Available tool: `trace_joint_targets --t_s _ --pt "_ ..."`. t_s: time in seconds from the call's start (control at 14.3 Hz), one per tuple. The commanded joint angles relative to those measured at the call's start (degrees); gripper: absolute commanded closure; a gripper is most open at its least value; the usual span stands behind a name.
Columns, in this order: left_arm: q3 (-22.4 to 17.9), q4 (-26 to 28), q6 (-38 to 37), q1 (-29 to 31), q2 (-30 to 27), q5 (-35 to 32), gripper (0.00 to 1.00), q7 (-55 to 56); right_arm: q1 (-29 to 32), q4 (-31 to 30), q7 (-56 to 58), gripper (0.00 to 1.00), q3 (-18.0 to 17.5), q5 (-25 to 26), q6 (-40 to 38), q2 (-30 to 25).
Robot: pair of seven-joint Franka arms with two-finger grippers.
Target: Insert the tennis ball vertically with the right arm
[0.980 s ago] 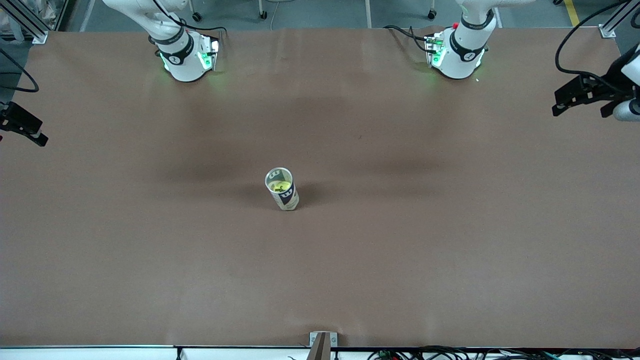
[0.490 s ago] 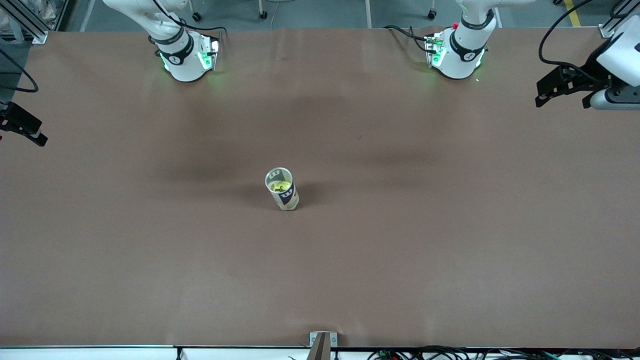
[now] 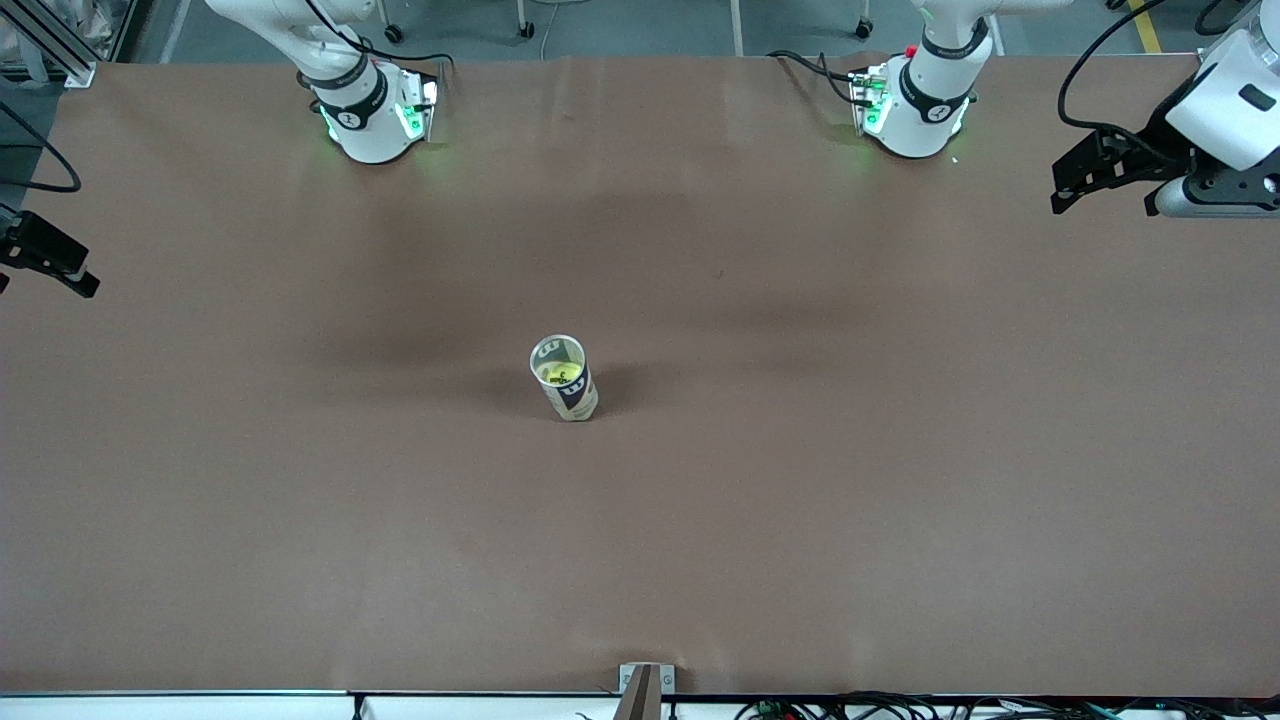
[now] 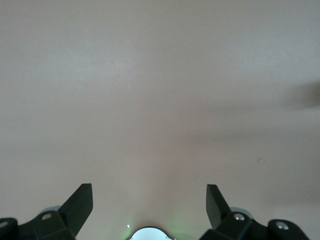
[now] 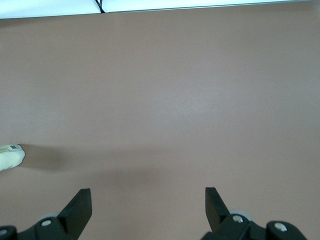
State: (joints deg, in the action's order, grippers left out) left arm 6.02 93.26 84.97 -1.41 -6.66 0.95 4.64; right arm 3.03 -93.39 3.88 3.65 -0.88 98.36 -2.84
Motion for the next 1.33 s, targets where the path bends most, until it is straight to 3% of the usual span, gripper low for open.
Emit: trace_joint_targets --t_s 0.0,1.26 --pt "0.1 1.1 1.3 0.2 -0.8 0.3 0.0 0.5 -0.3 0.9 0.0 0.0 0.2 1.1 0.0 0.4" --pt "0.0 -3.0 1.6 0.4 2.3 -0.5 0.0 -0.7 0.1 1.6 -0.5 0.0 0.2 1.1 -0.6 1.0"
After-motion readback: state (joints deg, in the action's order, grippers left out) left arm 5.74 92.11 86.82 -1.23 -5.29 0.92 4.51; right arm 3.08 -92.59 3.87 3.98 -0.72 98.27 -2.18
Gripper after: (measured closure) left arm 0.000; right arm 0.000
